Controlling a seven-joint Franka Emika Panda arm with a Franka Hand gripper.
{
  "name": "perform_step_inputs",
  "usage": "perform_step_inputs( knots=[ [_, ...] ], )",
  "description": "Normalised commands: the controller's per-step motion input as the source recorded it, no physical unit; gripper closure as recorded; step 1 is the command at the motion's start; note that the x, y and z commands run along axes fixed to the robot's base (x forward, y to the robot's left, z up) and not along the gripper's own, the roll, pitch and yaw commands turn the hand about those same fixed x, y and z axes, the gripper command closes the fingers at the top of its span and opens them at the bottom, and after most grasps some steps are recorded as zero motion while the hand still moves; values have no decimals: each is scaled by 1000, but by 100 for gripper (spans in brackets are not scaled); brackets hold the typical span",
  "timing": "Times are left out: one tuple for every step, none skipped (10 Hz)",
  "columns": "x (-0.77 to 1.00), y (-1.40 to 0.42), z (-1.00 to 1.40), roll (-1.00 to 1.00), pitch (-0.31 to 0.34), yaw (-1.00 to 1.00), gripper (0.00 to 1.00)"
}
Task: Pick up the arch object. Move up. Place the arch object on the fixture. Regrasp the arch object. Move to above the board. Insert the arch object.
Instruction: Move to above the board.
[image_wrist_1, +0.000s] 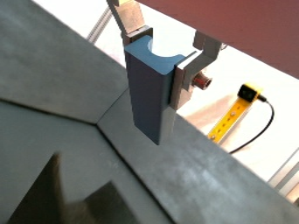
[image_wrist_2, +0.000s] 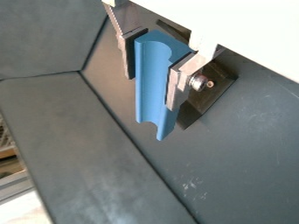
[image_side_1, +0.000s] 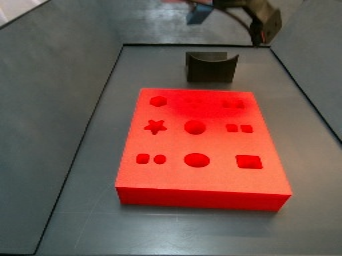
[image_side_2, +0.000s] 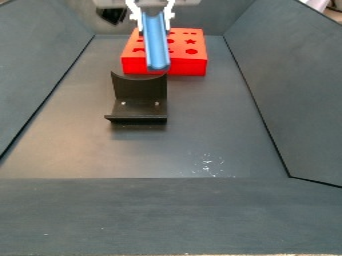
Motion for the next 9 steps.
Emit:
perform_step_inputs(
  knots=[
    [-211,9,1000,-93,-73,-104,100],
    [-206,12,1000,-105,-49,-115,100],
    [-202,13,1000,-114,-31,-112,100],
    [-196,17,1000,-123,-8,-99,100],
    [-193,17,1000,-125,2,-93,100],
    [-188,18,1000,-120,16,-74,100],
    [-183,21,1000,-117,28,-61,100],
    [-175,20,1000,-108,42,-43,100],
    [-171,22,1000,-96,52,-32,100]
  ],
)
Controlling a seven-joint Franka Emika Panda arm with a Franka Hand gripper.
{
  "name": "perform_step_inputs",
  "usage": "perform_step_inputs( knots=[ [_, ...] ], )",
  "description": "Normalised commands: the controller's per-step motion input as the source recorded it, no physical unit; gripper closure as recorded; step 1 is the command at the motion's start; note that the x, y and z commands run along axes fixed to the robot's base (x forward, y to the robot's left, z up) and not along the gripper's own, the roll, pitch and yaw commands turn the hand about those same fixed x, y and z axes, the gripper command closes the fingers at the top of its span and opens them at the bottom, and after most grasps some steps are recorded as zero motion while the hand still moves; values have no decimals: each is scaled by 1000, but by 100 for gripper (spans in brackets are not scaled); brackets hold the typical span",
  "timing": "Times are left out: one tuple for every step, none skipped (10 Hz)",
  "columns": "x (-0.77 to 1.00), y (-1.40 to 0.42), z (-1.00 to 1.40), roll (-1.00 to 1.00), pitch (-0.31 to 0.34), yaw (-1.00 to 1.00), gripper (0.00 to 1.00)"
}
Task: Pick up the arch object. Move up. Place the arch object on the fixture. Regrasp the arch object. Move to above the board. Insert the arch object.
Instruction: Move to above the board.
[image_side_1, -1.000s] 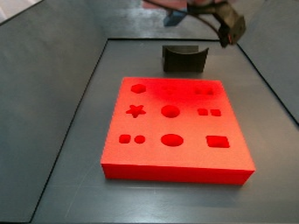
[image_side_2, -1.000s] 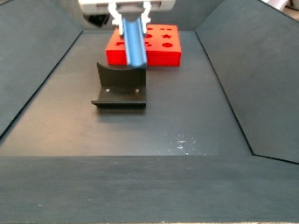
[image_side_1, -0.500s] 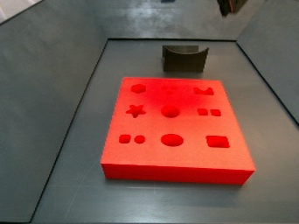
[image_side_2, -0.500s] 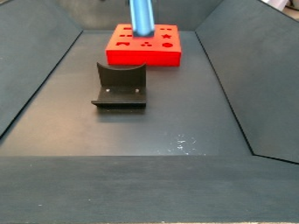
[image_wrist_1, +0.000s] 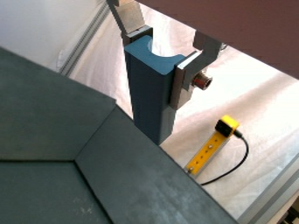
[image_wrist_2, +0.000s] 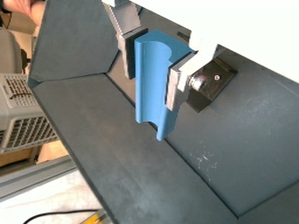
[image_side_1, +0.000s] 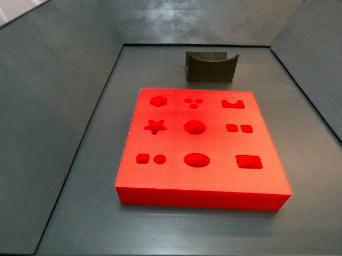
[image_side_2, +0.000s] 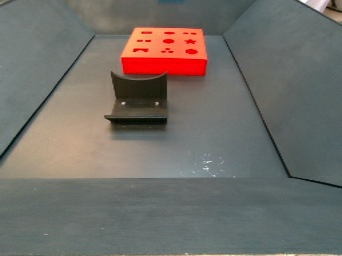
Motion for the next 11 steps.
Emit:
perform_step_inputs(
  knots=[
    [-151,19,919,-88,58,-23,100],
    [-96,11,677,-77,74,-7,100],
    [-65,9,489,-70,85,4,100],
    [-28,-1,239,-67,100,22,100],
    [-215,-1000,-48,-1000,-36,-122,100],
    [-208,-1000,-71,-1000,-39,-118,100],
    [-220,-1000,-61,-1000,-42,-121,100],
    [-227,-1000,-67,-1000,-36,-126,100],
    [-241,-1000,-63,-1000,-32,-132,100],
    [-243,-1000,-65,-1000,-31,-134,100],
    [-260,-1000,-59,-1000,-23,-138,100]
  ],
)
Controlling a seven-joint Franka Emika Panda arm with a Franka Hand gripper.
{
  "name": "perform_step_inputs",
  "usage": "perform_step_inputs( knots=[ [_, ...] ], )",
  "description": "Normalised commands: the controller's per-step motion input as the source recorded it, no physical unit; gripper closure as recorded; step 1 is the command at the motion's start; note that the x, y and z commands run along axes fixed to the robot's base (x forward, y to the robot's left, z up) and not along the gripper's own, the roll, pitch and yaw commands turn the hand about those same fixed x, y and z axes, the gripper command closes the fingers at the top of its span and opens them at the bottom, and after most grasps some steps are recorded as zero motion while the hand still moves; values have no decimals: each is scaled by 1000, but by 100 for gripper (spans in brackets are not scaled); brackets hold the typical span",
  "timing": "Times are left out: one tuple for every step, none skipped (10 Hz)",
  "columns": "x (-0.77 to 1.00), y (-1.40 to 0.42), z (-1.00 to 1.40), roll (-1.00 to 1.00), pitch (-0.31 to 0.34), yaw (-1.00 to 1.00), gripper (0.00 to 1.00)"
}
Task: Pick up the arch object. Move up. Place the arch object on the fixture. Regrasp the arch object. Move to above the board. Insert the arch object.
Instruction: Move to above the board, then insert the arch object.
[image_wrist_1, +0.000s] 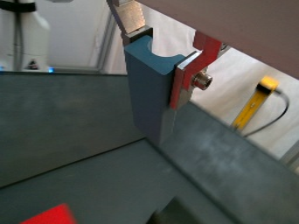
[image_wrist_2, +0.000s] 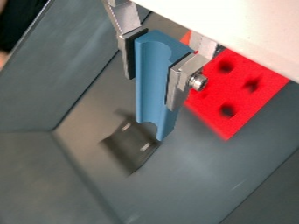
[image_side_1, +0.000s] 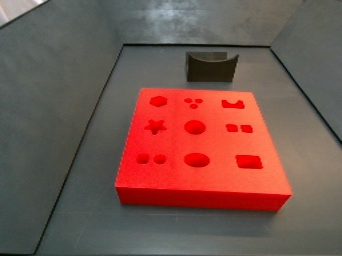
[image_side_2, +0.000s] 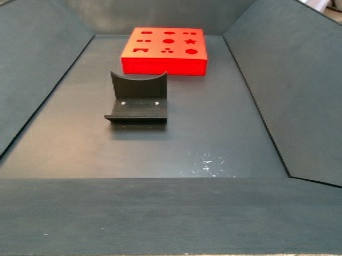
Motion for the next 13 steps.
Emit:
perform_step_inputs(
  knots=[
    [-267,-1000,-61,-1000,-20,-139,100],
    [-298,-1000,-58,-1000,-20,-138,100],
    [-277,-801,-40,-1000,-22,-137,100],
    [-185,-380,-19,-1000,-26,-128,100],
    [-130,-149,-8,-983,-39,-113,100],
    [-117,-65,-2,-768,-54,-76,100],
    [-105,-20,0,-485,-72,-31,100],
    [-81,-9,0,-330,-71,-20,100],
    [-59,4,0,-229,-55,-19,100],
    [-17,0,-17,0,0,0,100],
    [0,-80,-246,0,0,0,100],
    [9,0,-23,0,0,0,100],
    [594,117,-126,0,0,-209,100]
  ],
)
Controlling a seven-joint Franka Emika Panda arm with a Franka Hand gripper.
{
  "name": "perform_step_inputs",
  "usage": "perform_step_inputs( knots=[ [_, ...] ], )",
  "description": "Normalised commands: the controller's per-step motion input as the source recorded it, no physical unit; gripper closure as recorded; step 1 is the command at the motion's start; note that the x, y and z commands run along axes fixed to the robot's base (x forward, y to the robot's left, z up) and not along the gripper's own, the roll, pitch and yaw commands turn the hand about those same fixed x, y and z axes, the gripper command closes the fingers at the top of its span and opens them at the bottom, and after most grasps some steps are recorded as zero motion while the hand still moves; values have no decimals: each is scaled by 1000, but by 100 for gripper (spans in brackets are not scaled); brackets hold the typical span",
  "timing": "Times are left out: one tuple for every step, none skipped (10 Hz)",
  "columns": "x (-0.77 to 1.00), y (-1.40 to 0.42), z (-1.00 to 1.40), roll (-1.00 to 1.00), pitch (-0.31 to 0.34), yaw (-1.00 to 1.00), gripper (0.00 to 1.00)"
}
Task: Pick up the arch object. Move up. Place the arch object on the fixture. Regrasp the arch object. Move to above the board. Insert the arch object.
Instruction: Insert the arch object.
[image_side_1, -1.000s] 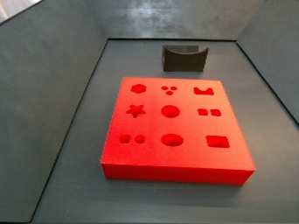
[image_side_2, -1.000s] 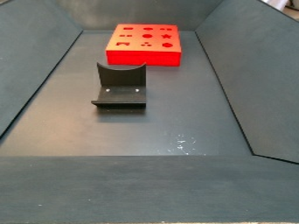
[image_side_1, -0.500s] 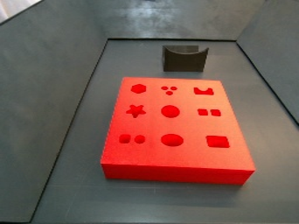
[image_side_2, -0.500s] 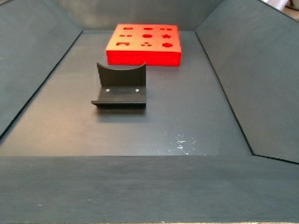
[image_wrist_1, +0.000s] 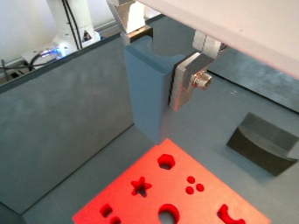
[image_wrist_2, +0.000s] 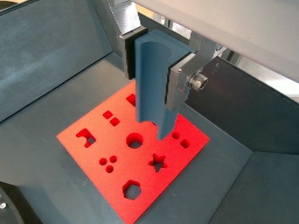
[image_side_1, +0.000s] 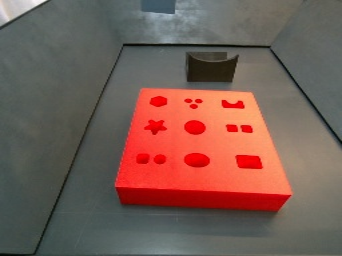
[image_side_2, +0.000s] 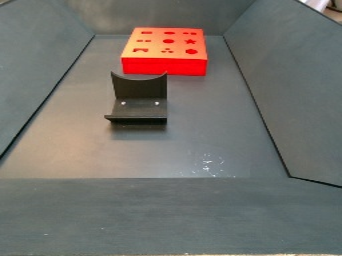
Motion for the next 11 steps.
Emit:
perform_step_inputs(
  knots=[
    [729,109,-194,0,13,-269,100],
    [843,214,-271,0,14,-329,100],
    [846,217,-329,0,0,-389,100],
    [860,251,-397,-4,0,-389,100],
    [894,251,-463,-14,0,-369,100],
    [929,169,-629,-49,6,-291,100],
    [951,134,-749,-83,16,-254,100],
    [1000,109,-837,-99,19,-163,100],
    [1000,43,-877,-89,30,0,100],
    [1000,111,-854,-146,34,60,100],
    [1000,100,-849,-154,36,91,100]
  ],
)
